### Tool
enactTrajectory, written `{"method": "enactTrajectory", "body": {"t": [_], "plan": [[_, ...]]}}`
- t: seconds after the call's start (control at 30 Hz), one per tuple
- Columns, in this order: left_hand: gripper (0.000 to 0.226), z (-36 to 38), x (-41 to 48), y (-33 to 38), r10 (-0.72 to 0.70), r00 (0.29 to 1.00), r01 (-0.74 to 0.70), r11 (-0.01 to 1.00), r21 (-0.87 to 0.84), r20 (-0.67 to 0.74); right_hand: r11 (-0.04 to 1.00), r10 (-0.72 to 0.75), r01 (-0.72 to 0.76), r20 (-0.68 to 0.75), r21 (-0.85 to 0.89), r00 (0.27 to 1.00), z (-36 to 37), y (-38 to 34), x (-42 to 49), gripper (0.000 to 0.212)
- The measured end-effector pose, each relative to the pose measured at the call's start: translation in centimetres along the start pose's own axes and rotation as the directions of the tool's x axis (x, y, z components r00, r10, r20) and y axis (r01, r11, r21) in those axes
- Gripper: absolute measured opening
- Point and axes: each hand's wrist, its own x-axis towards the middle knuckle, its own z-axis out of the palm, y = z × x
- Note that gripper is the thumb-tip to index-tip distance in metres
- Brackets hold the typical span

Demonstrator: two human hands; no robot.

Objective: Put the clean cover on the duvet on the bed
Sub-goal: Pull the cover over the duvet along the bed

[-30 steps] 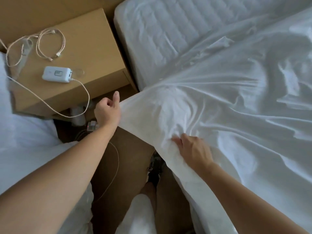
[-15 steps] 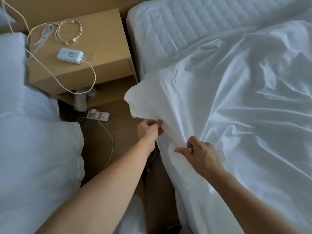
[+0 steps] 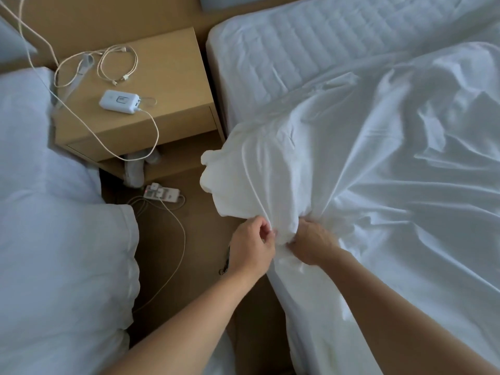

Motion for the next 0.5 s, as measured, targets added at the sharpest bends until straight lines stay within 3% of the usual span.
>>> {"method": "enactTrajectory", "body": {"t": [0.07,0.13,0.17,0.2,0.23,0.27,0.3,0.33,0.4,0.43,0.5], "plan": [[0.024,-0.8,1.8,-0.5,0.025,0.999,-0.027,0.998,0.050,0.039,1.000,-0.002,0.002,0.266,0.000,0.964,-3.5,-0.7,0.6,0.014],[0.019,-1.1,3.6,-0.7,-0.001,0.987,-0.003,1.000,0.027,0.163,0.986,-0.001,-0.058,0.355,0.156,0.935,-7.5,-1.7,1.3,0.017],[0.018,-1.0,4.2,-0.7,-0.012,0.971,0.008,1.000,0.017,0.238,0.963,-0.002,-0.062,0.239,0.260,0.971,-9.4,-2.5,1.8,0.019],[0.022,-0.7,4.6,-0.6,-0.009,0.950,0.006,1.000,0.012,0.311,0.939,0.036,-0.037,0.009,0.341,0.999,-11.0,-3.4,2.6,0.022],[0.023,-0.4,4.9,-0.5,0.002,0.924,-0.002,1.000,-0.001,0.381,0.930,0.069,0.039,-0.278,0.365,0.958,-12.1,-4.7,3.7,0.026],[0.019,-0.2,5.2,-0.3,0.013,0.893,-0.004,1.000,-0.021,0.449,0.949,0.031,0.130,-0.497,0.287,0.867,-12.9,-6.2,5.0,0.033],[0.013,-0.2,5.7,-0.3,0.027,0.860,-0.007,0.999,-0.040,0.509,0.976,-0.067,0.178,-0.594,0.129,0.801,-13.4,-7.9,6.2,0.046],[0.009,-0.5,6.6,-0.4,0.033,0.826,-0.010,0.999,-0.045,0.563,0.980,-0.188,0.194,-0.576,-0.051,0.796,-13.6,-9.3,7.7,0.062],[0.008,-2.3,9.2,-1.4,0.038,0.775,-0.003,0.998,-0.056,0.630,0.937,-0.272,0.160,-0.362,-0.310,0.892,-13.0,-10.9,11.0,0.083],[0.014,-3.7,11.0,-2.2,0.033,0.804,0.010,0.997,-0.070,0.593,0.924,-0.224,0.115,-0.273,-0.365,0.935,-12.3,-10.8,12.6,0.083],[0.016,-6.5,15.2,-4.5,-0.087,0.952,0.120,0.988,-0.096,0.295,0.941,-0.098,0.021,-0.215,-0.337,0.972,-10.7,-9.6,15.1,0.063]]}}
